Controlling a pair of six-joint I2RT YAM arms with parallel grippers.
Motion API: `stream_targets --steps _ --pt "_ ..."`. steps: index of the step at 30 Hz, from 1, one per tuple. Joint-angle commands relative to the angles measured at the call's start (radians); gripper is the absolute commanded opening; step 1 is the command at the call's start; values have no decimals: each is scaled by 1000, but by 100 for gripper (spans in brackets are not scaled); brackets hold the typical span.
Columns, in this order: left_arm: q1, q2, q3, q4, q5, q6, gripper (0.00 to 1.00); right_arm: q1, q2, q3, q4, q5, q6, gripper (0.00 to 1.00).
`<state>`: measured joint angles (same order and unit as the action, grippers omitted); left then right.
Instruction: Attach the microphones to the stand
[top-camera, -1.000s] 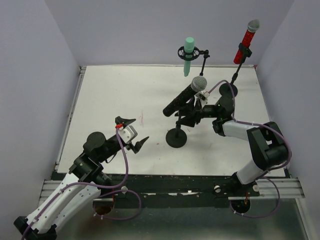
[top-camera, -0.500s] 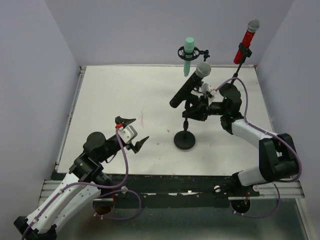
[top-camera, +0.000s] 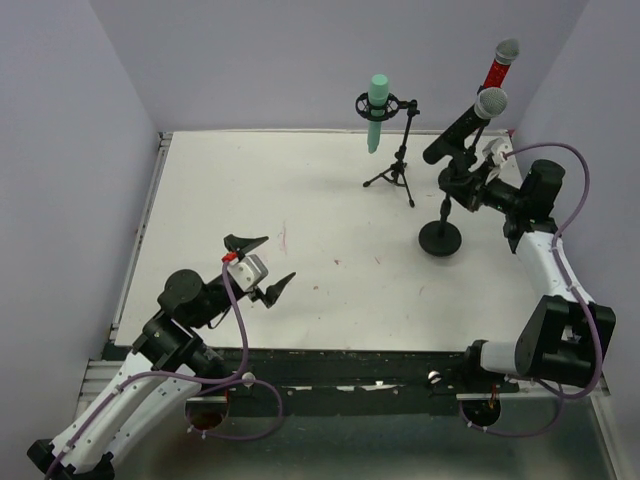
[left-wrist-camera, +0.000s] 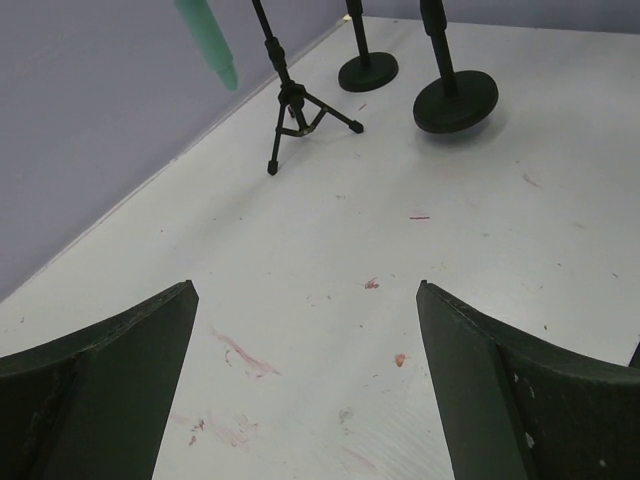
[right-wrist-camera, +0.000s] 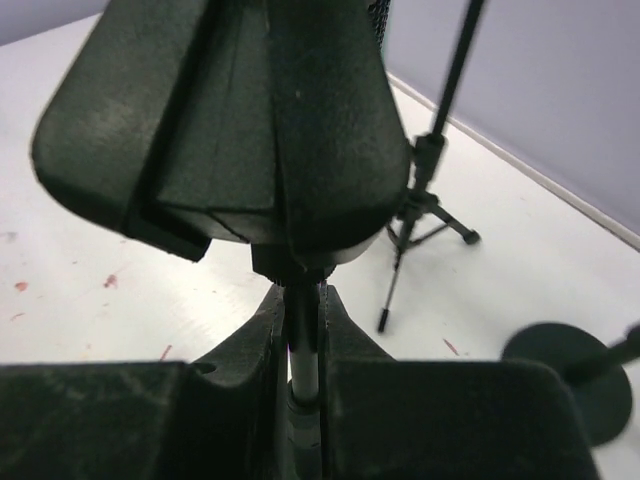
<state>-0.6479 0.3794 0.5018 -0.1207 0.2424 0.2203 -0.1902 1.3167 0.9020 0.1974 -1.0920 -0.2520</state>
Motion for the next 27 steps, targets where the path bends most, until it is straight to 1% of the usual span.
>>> stream_targets --steps 1,7,10,13,15,23,27 --pt "5 -22 -3 13 3 5 98 -83 10 41 77 75 3 5" --pt "5 -27 0 15 8 2 98 -159 84 15 287 148 51 5" --pt "5 -28 -2 13 6 1 98 -205 133 9 428 167 124 5" --pt "5 -28 -3 15 6 1 99 -242 179 11 516 158 172 5" --pt "4 -28 -5 15 8 1 98 -253 205 12 549 150 169 5" --pt "5 -25 -5 16 8 2 99 -279 292 12 596 132 131 8" --pt "5 -25 -5 15 8 2 98 -295 305 -14 631 107 155 11"
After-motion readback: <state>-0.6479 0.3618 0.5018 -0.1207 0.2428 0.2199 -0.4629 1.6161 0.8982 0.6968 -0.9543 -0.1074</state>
